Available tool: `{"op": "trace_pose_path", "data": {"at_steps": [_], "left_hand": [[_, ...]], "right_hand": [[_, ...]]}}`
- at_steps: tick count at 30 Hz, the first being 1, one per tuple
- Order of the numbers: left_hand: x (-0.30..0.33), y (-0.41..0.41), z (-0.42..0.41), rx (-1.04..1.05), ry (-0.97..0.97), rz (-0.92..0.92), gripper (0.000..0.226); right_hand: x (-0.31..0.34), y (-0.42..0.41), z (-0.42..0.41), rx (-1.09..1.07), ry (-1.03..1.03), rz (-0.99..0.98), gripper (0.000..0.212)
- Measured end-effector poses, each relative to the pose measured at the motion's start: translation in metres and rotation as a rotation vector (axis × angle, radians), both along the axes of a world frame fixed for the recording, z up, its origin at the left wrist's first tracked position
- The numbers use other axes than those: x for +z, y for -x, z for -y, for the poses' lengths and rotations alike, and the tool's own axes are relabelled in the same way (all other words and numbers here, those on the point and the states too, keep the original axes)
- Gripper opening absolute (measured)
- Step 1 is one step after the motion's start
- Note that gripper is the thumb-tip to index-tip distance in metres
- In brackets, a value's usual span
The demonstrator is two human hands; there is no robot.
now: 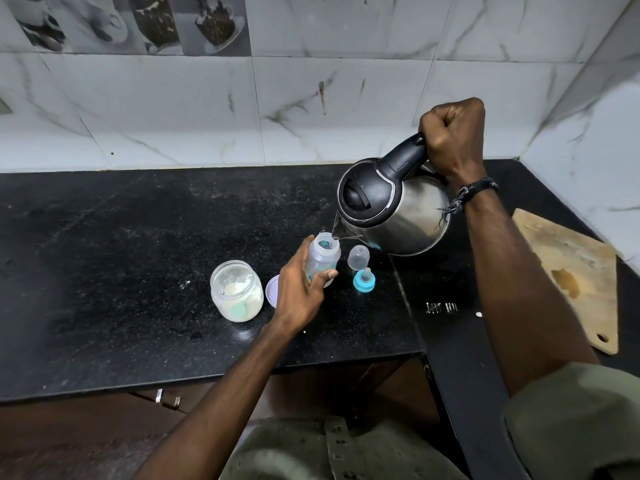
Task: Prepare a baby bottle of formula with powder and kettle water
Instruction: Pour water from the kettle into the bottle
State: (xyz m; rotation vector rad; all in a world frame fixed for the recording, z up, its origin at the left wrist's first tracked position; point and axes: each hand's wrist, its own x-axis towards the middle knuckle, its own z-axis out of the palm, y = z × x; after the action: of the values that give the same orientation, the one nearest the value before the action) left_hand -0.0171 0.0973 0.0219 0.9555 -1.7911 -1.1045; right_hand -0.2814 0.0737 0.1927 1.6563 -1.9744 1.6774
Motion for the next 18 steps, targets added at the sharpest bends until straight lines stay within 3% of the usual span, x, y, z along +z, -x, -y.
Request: {"op": "trace_pose_path", "data": {"at_steps": [8, 18], "left_hand": [[-0.0024, -0.0002, 0.0021, -0.003, -0.028, 0.007, 0.079], [-0.0029, 0.0019, 0.0034, -0.024, -0.022, -0.005, 0.070]], "right_hand": [[0.0016, -0.0016, -0.0007, 0.009, 0.001, -0.009, 0.035], [0.0026, -0.0023, -0.0011, 0.014, 0.004, -0.010, 0.036]]}}
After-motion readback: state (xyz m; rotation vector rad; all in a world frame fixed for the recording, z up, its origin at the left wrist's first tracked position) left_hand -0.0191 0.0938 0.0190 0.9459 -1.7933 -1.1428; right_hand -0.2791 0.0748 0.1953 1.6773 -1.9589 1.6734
